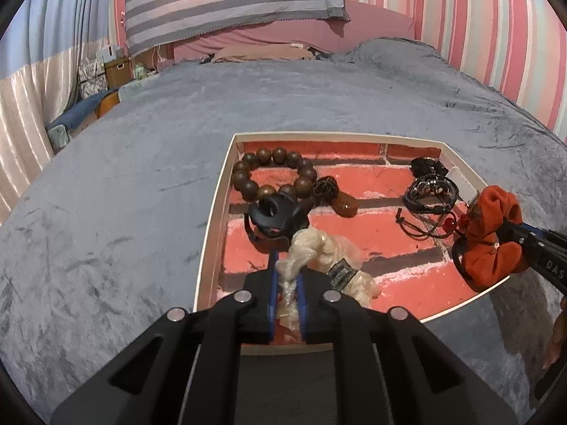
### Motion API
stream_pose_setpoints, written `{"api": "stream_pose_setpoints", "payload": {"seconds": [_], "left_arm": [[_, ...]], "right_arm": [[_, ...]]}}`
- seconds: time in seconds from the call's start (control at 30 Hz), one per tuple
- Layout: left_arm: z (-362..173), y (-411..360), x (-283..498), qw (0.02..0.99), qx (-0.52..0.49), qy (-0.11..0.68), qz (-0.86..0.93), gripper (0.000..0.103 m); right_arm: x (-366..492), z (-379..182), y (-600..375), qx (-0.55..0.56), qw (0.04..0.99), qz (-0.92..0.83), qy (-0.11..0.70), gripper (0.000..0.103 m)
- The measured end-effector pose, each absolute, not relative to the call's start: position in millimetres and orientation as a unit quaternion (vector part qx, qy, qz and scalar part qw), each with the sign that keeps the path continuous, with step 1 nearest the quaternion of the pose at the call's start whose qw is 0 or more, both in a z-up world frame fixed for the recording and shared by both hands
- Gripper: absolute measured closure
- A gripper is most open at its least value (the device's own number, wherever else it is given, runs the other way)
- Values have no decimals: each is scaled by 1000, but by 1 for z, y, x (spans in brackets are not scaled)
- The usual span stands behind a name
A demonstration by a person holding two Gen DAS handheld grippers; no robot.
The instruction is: Organize jewelry
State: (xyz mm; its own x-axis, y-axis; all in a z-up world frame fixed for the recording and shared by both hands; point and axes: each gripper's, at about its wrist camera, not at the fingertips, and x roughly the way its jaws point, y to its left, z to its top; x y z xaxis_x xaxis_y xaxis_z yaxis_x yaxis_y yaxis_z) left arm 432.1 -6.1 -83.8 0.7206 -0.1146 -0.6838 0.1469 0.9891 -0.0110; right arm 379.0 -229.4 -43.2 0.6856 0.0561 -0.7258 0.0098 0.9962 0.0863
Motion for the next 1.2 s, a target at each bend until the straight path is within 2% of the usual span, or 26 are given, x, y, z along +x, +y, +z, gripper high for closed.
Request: {"api": "stream_pose_setpoints", "payload": {"seconds": [0.13, 0.2, 0.23, 0.27, 0.33, 0.43, 0.5, 0.57, 0.63, 0.7, 0.77, 0.9, 1.2], "left_arm": [[-86, -3, 430, 927, 18, 369, -70, 90], [-85, -2, 428, 928, 16, 367, -70, 77], [-83, -1, 426, 929, 16, 364, -68, 62], [-82, 0, 425, 931, 16, 359, -66, 52], [-79, 0, 420, 933, 21, 352, -64, 51], [-75, 1, 416, 933, 21, 352, -68, 51], [-71, 2, 411, 934, 20, 349, -70, 50], [-65, 3, 405, 937, 17, 342, -69, 41], [-57, 5, 397, 940, 16, 335, -70, 36], [-48, 9, 385, 944, 15, 324, -66, 29], [-41, 14, 373, 948, 10, 314, -61, 19], [-27, 28, 341, 953, -2, 295, -63, 12], [-15, 36, 261, 963, 13, 267, -39, 5]], "right_arm": [[382, -52, -227, 23, 913, 9, 408, 82], [382, -53, -226, 17, 913, 4, 407, 80], [383, -54, -226, 18, 912, 3, 409, 80], [384, -55, -226, 21, 912, 4, 411, 80], [385, -55, -227, 17, 910, 3, 415, 77], [385, -54, -229, 15, 907, 0, 420, 67], [381, -49, -232, 19, 909, -1, 416, 47], [375, -42, -235, 24, 912, 3, 409, 37], [369, -36, -235, 20, 914, 2, 405, 32], [359, -28, -235, 17, 919, 1, 393, 15], [344, -20, -233, 12, 927, -5, 375, 7], [315, -11, -223, -6, 935, -7, 354, 4], [234, 8, -196, -13, 955, -8, 296, 4]]}}
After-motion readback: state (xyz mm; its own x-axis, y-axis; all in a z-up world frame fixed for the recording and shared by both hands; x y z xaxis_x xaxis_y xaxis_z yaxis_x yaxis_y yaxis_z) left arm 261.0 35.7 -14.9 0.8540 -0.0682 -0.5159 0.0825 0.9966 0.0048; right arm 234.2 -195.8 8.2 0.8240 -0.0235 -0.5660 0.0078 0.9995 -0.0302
